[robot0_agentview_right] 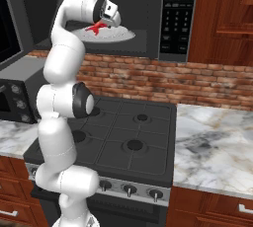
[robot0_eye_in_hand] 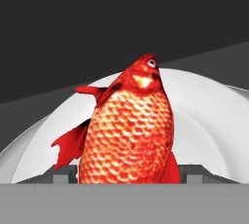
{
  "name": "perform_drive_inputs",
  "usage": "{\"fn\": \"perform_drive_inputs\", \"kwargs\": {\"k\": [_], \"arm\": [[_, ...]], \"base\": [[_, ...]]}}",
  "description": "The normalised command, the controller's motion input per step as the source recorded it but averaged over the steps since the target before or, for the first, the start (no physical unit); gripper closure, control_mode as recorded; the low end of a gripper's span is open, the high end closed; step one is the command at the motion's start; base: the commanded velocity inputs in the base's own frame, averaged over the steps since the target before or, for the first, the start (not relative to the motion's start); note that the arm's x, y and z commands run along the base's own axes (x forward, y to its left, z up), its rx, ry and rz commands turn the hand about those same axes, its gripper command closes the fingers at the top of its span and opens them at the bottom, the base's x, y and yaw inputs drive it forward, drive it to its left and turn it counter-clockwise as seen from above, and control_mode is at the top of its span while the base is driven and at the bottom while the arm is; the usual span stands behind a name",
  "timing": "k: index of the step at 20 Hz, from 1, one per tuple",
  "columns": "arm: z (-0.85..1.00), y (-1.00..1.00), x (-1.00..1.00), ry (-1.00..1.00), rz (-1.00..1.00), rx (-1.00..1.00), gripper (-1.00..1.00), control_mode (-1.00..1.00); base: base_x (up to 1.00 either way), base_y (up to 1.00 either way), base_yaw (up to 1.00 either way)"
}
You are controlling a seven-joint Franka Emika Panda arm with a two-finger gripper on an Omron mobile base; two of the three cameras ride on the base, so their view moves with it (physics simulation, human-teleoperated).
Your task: Transport the fish from the fridge to the microwave and turn on the microwave.
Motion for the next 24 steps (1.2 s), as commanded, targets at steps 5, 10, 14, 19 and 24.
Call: {"fn": "perform_drive_inputs", "kwargs": {"k": [5,10,14,19,24], "arm": [[-0.11,0.02,0.0,0.0,0.0,0.0,-1.0,-1.0],[-0.05,0.0,-0.05,-0.07,0.0,0.0,-1.0,-1.0],[-0.01,0.0,-0.1,-0.12,-0.01,0.0,-1.0,-1.0],[-0.12,0.01,-0.04,-0.16,-0.03,-0.01,-1.0,-1.0],[-0.1,0.0,0.0,-0.07,-0.04,0.0,-1.0,-1.0]], "base": [[0.0,0.0,0.0],[0.0,0.0,0.0],[0.0,0.0,0.0],[0.0,0.0,0.0],[0.0,0.0,0.0]]}}
